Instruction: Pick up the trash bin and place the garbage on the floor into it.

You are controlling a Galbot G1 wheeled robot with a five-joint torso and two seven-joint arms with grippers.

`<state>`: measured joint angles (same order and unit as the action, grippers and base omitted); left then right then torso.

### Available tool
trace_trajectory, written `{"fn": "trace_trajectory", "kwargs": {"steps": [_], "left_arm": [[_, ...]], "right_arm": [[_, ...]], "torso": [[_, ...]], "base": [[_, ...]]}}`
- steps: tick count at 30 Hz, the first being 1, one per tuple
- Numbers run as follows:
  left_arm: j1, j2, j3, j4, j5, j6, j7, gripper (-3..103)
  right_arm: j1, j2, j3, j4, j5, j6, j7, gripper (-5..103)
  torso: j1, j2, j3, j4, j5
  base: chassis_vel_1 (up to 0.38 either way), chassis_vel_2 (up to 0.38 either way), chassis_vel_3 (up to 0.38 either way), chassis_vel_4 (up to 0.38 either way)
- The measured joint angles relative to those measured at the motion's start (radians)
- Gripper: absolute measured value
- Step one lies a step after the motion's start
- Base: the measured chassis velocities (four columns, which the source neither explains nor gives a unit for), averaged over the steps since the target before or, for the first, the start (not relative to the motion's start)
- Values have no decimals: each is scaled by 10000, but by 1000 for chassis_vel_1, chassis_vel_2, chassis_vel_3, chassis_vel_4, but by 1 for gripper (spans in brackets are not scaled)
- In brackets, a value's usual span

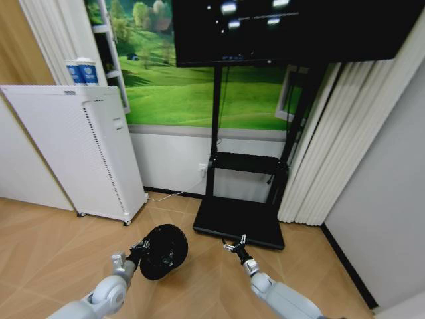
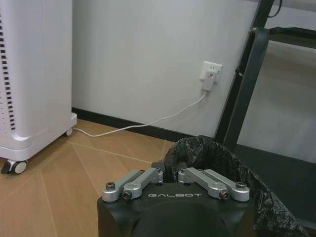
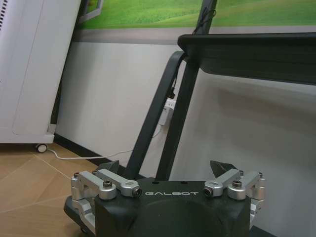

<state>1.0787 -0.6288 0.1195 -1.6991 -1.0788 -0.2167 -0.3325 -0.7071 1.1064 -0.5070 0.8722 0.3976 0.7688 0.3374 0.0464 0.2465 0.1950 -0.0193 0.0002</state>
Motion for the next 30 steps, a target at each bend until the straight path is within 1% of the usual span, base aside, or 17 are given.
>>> {"fn": "trace_trajectory", "kwargs": {"steps": [6,8,12,14,15,16,17,18,19,21,23,25,30], "left_arm": [[82,-9,-85,-56,44,0,-41,7],[102,-8,-121,-72,56,0,-59,7],[139,-11,-174,-128,66,0,-87,7],[159,-26,-175,-162,77,-1,-108,7],[198,-78,-151,-165,144,0,-126,7],[238,-139,-89,-166,200,-1,-143,7],[238,-139,-89,-166,200,-1,-143,7],[230,-276,144,-166,266,-1,-177,7],[371,-386,187,-276,364,0,-222,7],[417,-412,188,-308,393,-1,-239,7],[533,-490,200,-387,484,-11,-290,7],[545,-505,203,-416,491,-13,-308,7],[573,-506,223,-526,491,-20,-340,7]], "right_arm": [[-101,-4,56,6,-143,-28,148,100],[-125,18,119,-22,-354,-50,278,100],[-173,3,205,-33,-690,-159,534,100],[-192,-29,286,-106,-1192,-380,946,100],[-164,-71,298,-246,-1557,-718,1364,100],[-87,-147,232,-354,-1588,-929,1542,100],[-87,-147,232,-354,-1588,-929,1542,100],[21,-444,141,-546,-1536,-1109,1620,100],[168,-559,-14,-812,-1477,-1127,1596,100],[194,-614,-81,-860,-1429,-1145,1586,100],[209,-878,-399,-909,-1299,-1165,1411,100],[185,-991,-526,-929,-1301,-1164,1322,100],[-20,-1289,-908,-934,-1475,-1080,1058,100]], "torso": [[-1,0,0,3,-3],[0,0,0,9,-3],[0,1,-1,11,-3],[0,1,-1,15,-2],[-1,1,-1,13,-1],[0,1,0,14,0],[0,1,0,14,0],[0,1,-1,0,-6],[0,3,-1,4,-2],[-1,3,-1,3,1],[0,3,-1,7,-3],[0,3,-1,12,0],[0,3,-1,7,0]], "base": [[-36,-23,23,14],[76,75,-27,-40],[65,57,-17,-34],[0,0,0,0],[0,0,0,0],[0,0,0,0],[0,0,0,0],[0,0,0,0],[0,0,0,0],[0,0,0,0],[0,0,0,0],[0,0,0,0],[0,0,0,0]]}}
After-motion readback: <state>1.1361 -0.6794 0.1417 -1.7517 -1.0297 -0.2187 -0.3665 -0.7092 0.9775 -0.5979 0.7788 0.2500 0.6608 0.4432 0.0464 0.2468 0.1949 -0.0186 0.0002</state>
